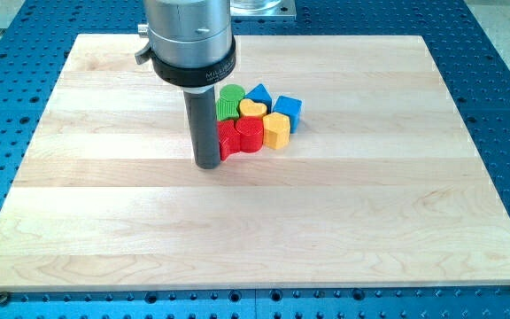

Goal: Push the red star into the yellow heart and the blue cube

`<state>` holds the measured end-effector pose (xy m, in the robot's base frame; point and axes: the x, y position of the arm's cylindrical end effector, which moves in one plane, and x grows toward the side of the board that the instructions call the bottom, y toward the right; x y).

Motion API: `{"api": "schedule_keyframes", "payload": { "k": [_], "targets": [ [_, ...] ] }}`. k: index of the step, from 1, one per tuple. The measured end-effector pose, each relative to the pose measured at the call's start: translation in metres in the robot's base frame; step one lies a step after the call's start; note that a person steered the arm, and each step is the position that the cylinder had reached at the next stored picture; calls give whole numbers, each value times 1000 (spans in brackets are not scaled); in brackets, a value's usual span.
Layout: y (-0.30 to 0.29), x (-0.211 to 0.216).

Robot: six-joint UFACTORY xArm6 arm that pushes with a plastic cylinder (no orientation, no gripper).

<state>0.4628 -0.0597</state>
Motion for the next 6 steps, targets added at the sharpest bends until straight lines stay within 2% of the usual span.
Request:
{"api": "schedule_keyframes", "payload": {
  "k": [3, 6],
  "targets": [
    [-12, 3],
    [118, -43]
  ]
}}
